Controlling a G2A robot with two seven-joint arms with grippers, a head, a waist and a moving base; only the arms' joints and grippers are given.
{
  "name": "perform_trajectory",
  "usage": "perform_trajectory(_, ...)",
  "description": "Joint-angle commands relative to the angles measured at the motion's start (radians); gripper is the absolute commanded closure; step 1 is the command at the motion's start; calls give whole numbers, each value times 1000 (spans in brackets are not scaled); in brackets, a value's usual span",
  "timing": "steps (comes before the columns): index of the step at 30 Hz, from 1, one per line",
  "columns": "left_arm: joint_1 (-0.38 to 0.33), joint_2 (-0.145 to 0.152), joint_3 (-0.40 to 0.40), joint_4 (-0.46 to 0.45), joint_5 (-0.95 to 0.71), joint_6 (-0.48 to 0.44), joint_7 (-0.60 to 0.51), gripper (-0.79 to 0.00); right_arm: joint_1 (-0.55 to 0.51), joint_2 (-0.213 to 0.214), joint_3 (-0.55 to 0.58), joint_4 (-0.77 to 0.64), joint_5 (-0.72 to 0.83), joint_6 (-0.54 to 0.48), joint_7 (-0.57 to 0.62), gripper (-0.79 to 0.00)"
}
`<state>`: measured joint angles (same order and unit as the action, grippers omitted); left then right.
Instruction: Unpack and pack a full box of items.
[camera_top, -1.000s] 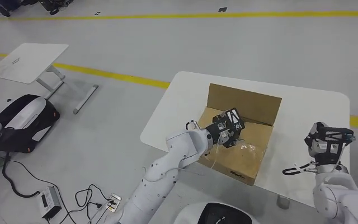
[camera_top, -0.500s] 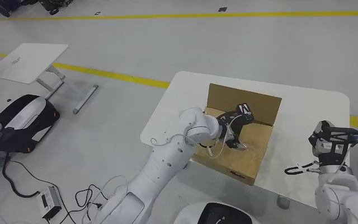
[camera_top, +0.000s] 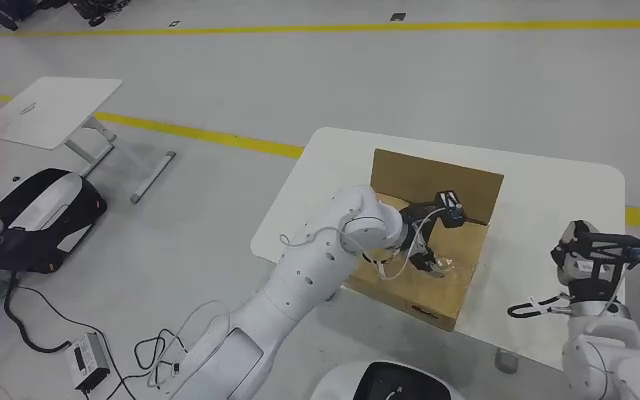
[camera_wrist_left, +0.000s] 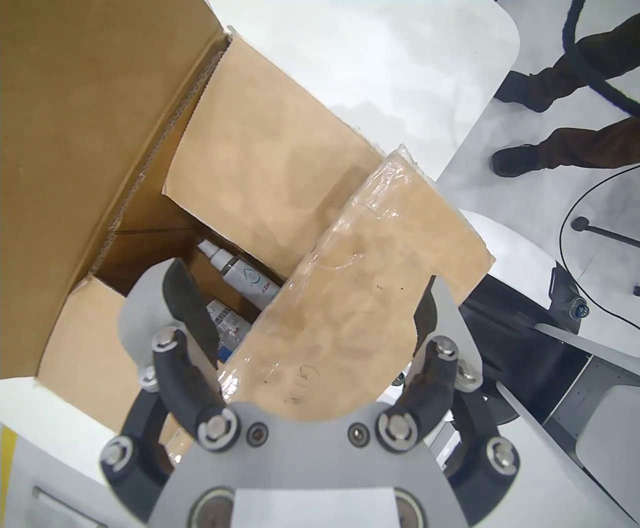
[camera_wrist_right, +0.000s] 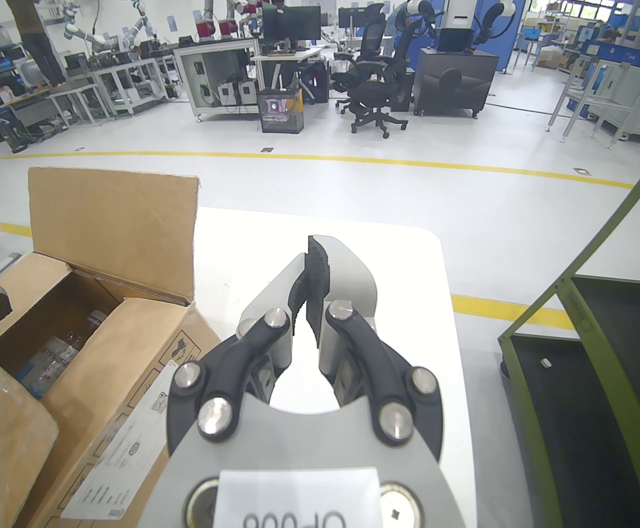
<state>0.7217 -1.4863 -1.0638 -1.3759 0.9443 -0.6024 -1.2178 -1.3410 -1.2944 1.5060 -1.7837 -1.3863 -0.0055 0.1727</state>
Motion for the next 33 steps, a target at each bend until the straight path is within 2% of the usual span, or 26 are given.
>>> perform_trajectory(1, 13, 1, 2, 0, 5, 12, 26, -785, -2, 0, -2, -2, 0, 1, 0, 0)
perform_trajectory(5, 8, 5, 16, 19, 11, 23, 34, -785, -4, 0, -4, -7, -2, -1, -5, 0)
perform_trajectory(8, -25, 6, 31, 64, -16, 23, -21, -785, -6, 0, -4, -8, -2, -3, -6, 0)
perform_trajectory(17, -160, 9, 170, 213, -143, 67, -67, -785, -14, 0, -8, -8, -4, -2, -9, 0)
perform_trajectory(23, -212, 13, 266, 265, -182, 70, -70, -785, -12, -1, -12, -3, -1, -1, -8, 0)
perform_trajectory(26, -244, 20, 338, 283, -210, 70, -70, -785, -7, -1, -15, 5, -2, -2, -6, 0)
perform_trajectory(28, -266, 28, 357, 304, -247, 66, -66, -699, -4, -1, -18, 9, -3, -6, -5, 0)
perform_trajectory(29, -277, 32, 368, 307, -266, 66, -66, -443, -2, -1, -20, 12, -4, -8, -4, 0)
perform_trajectory(30, -287, 36, 382, 309, -276, 66, -66, -342, 0, -1, -22, 14, -6, -9, -4, 0)
perform_trajectory(31, -296, 40, 394, 310, -284, 67, -67, -336, 2, -2, -24, 17, -8, -9, -3, 0)
perform_trajectory(32, -303, 44, 407, 309, -294, 65, -65, -259, 5, -2, -26, 20, -8, -8, -3, 0)
perform_trajectory(33, -308, 48, 414, 308, -313, 63, -63, -68, 8, -2, -29, 22, -8, -8, -3, 0)
